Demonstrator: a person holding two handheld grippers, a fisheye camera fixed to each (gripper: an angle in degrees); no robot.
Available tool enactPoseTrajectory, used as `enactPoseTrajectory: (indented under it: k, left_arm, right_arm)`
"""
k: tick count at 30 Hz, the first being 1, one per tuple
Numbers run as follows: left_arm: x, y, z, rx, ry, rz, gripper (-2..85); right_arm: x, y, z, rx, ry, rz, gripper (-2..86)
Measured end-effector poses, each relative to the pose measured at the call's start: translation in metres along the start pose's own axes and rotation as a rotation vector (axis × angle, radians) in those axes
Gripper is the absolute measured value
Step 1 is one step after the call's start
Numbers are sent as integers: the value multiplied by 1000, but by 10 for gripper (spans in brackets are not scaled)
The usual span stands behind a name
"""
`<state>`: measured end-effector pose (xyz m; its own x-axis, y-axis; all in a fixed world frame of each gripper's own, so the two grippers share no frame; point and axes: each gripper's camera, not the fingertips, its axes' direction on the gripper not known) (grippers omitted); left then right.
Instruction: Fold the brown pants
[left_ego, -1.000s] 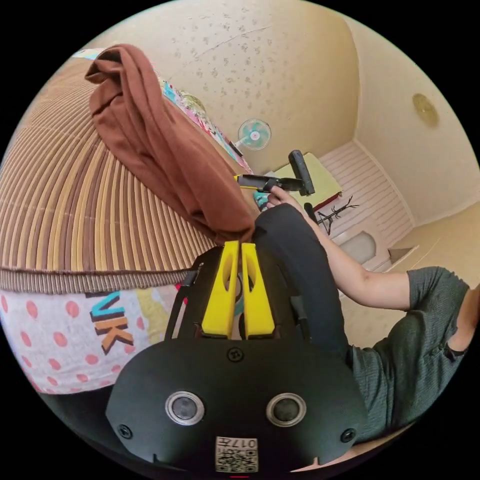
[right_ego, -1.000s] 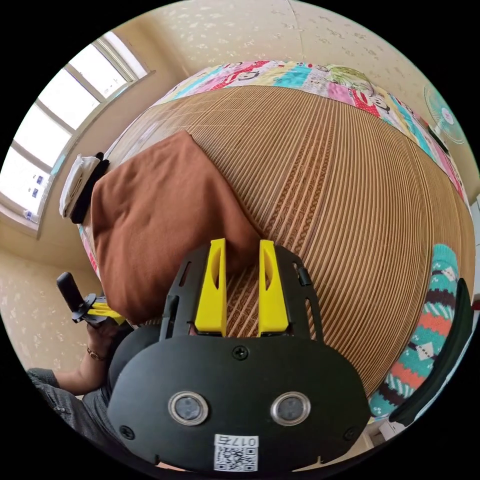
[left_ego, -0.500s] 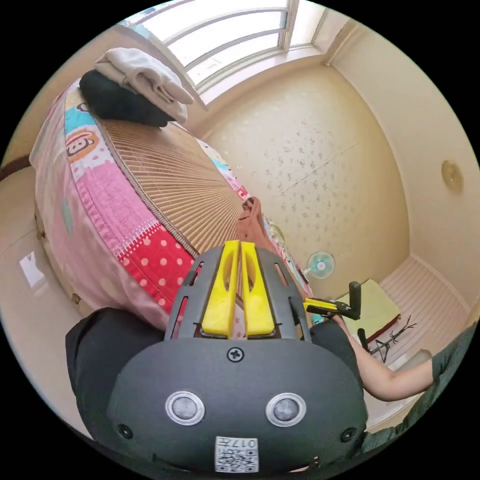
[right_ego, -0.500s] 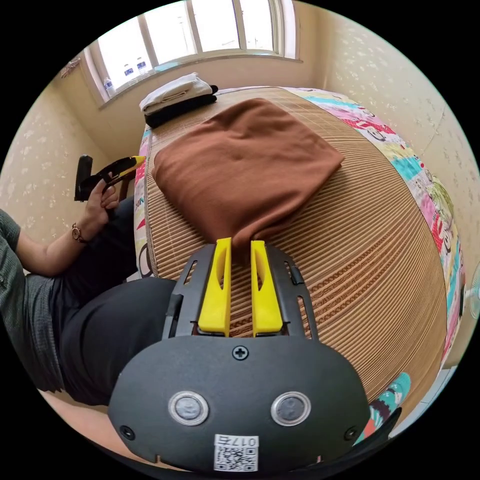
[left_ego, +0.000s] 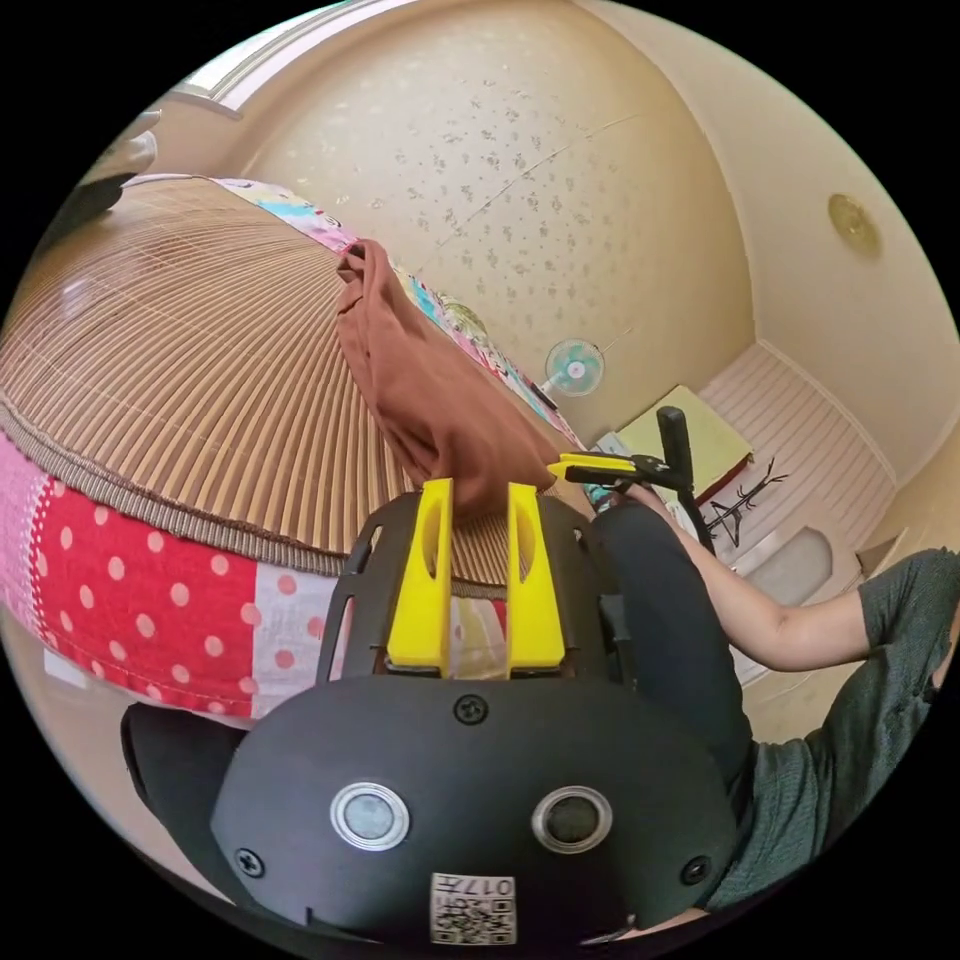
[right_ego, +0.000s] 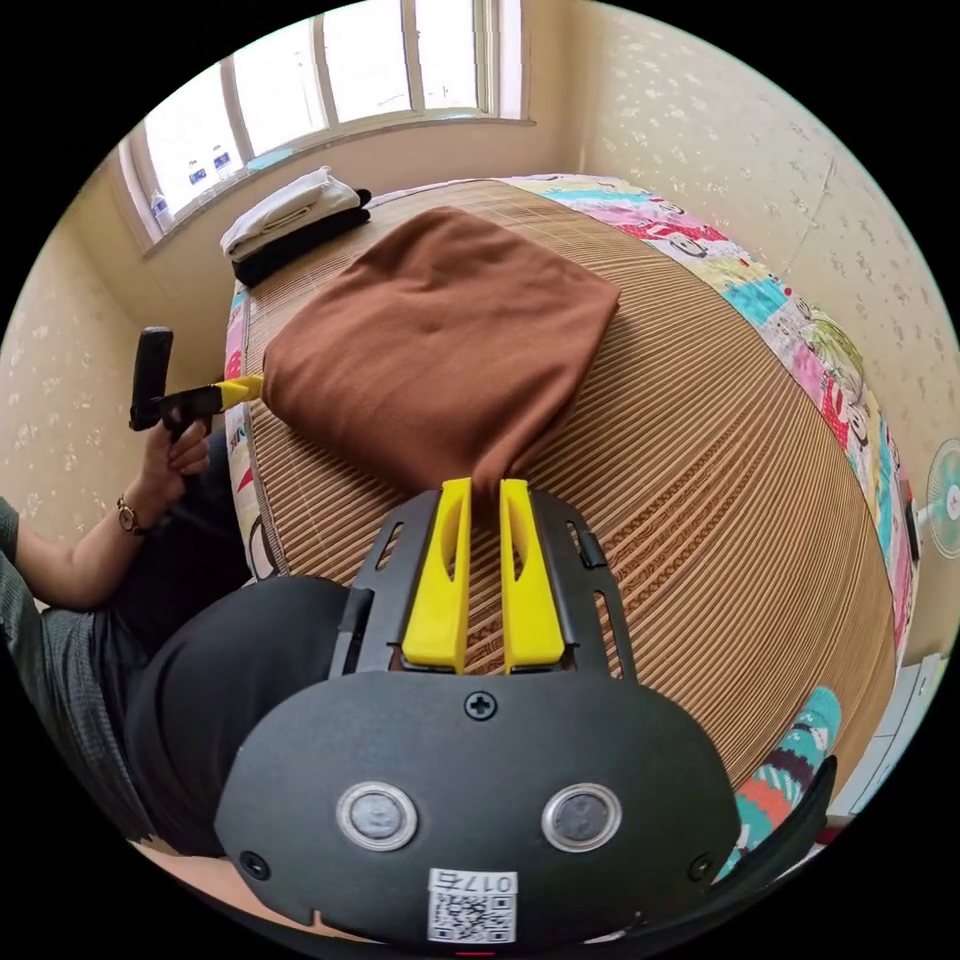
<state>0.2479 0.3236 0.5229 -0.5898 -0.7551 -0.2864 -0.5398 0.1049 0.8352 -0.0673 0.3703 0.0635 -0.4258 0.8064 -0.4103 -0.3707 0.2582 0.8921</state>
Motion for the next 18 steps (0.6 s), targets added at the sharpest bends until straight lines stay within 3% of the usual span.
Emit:
enactPoseTrajectory:
  k: [8,12,16,18]
  left_arm:
    - [11,23,-4,38,-134,-12,54]
    - [-3,36,-4,71,-10,-71,92]
    - [19,53,-16,163,-205,-52,123]
    - [27,52,-6,113,-174,4,132]
  right_arm:
    - [4,-12,-27,5,-17,17,38]
    - [4,-20,-42,9,-7,15,37]
    - [13,-25,-65,56,17,65,33]
    - [24,-24,-78,93,33,129,30]
